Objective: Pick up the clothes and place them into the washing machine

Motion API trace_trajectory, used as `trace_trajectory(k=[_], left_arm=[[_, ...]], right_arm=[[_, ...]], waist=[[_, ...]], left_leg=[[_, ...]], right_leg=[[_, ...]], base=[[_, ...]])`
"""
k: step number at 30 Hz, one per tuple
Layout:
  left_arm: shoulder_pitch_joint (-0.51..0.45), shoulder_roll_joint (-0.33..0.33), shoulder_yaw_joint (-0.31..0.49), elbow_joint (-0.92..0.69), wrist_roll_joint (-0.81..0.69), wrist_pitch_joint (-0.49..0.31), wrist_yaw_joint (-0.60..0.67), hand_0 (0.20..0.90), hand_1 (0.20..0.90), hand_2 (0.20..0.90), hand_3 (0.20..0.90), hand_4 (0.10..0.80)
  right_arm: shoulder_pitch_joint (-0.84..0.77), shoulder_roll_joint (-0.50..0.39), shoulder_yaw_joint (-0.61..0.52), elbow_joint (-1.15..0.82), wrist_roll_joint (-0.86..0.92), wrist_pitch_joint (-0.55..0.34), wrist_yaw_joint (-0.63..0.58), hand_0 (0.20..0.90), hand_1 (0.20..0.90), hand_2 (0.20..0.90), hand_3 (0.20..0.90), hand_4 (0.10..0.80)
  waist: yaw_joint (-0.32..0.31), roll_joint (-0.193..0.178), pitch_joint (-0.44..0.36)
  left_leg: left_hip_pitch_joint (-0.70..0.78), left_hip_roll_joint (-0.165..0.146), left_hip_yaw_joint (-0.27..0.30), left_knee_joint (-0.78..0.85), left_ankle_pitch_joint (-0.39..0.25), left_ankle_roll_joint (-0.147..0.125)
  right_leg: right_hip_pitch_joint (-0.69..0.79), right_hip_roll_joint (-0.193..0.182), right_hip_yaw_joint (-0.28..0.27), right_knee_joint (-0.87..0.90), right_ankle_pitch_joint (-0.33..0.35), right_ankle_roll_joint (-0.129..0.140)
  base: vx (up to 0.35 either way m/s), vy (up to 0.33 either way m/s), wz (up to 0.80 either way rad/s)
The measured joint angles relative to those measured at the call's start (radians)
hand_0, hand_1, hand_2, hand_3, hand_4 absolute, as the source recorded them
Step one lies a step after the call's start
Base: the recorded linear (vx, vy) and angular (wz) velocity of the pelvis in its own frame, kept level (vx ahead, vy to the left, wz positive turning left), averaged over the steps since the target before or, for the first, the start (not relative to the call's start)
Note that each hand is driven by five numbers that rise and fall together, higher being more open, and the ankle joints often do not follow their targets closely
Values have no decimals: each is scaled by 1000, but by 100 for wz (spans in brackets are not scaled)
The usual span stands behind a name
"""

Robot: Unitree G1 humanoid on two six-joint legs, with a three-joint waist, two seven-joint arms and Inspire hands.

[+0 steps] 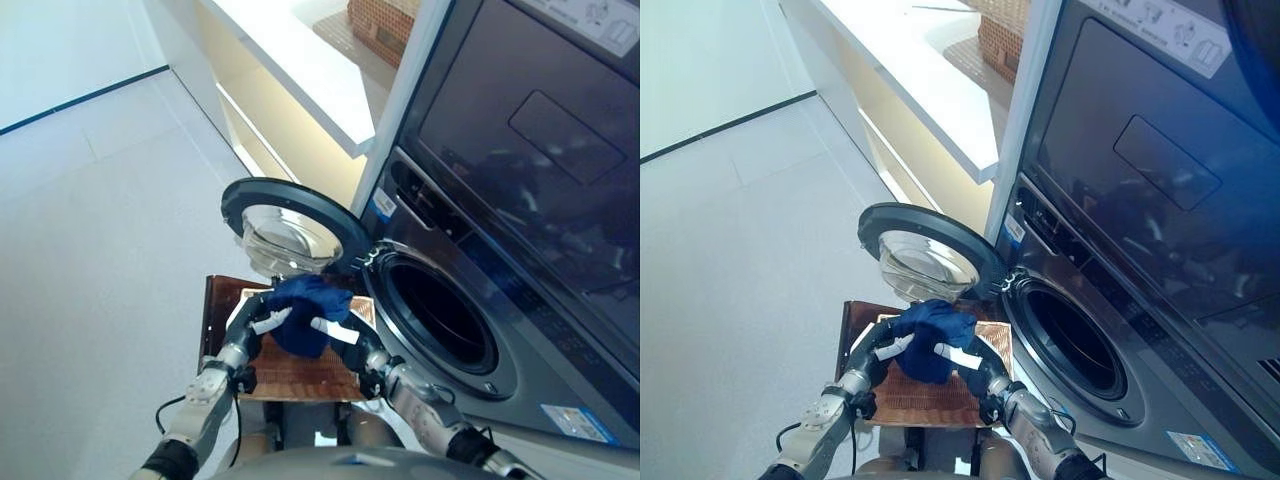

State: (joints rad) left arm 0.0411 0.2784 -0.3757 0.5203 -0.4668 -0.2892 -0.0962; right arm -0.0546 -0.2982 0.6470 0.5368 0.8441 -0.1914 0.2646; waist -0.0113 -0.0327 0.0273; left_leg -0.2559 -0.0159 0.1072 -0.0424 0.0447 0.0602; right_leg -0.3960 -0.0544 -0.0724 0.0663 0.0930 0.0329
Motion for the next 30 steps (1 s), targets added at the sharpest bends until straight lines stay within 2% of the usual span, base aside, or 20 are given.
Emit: trace_trajectory(k=[8, 9, 10, 22, 26, 30], left_arm=[[-1, 0, -5, -1, 6, -2, 0, 200, 200, 200, 200, 300], [-1, 1, -6, -1, 6, -2, 1, 527, 527, 527, 527, 533], [-1, 1, -9, -1, 6, -2, 1, 900, 900, 900, 900, 800], [-1, 0, -13, 2, 23, -1, 45, 900, 900, 900, 900, 800], [0, -9, 20, 28, 17, -1, 59, 900, 900, 900, 900, 800], [9, -6, 58, 41, -1, -1, 60, 900, 900, 900, 900, 800]], right_arm=[[-1, 0, 0, 0, 0, 1, -1, 200, 200, 200, 200, 300], [-1, 0, 0, 0, 0, 1, -1, 200, 200, 200, 200, 300], [-1, 0, -1, 0, 0, 1, -1, 200, 200, 200, 200, 300], [49, 15, -39, 2, 79, 1, 22, 200, 200, 200, 200, 300], [93, 56, -145, 51, 118, -3, 31, 200, 200, 200, 200, 300], [111, 58, -254, 102, 140, -5, 30, 200, 200, 200, 200, 300]], waist=[[-1, 0, -27], [-1, 0, -27], [-1, 0, -27], [-4, -1, -27], [-7, -3, -26], [-15, -8, -24]], left_leg=[[-16, 0, 1, 0, 2, 2], [-16, 0, 1, 0, 2, 2], [-16, 0, 1, 0, 2, 2], [-15, 0, 3, 0, 1, 2], [-16, 0, 5, -1, -2, -2], [-35, 0, 6, -2, -2, -2]], right_leg=[[-16, 1, 1, 1, 0, 0], [-16, 1, 1, 1, 0, 0], [-16, 1, 1, 1, 0, 0], [-17, 2, 3, 0, -1, 2], [-19, 1, 4, 1, -4, 5], [-42, 1, 7, 5, -3, 5]], base=[[0, 0, 0], [0, 0, 0], [0, 0, 0], [0, 0, 0], [0, 0, 0], [0, 0, 0]])
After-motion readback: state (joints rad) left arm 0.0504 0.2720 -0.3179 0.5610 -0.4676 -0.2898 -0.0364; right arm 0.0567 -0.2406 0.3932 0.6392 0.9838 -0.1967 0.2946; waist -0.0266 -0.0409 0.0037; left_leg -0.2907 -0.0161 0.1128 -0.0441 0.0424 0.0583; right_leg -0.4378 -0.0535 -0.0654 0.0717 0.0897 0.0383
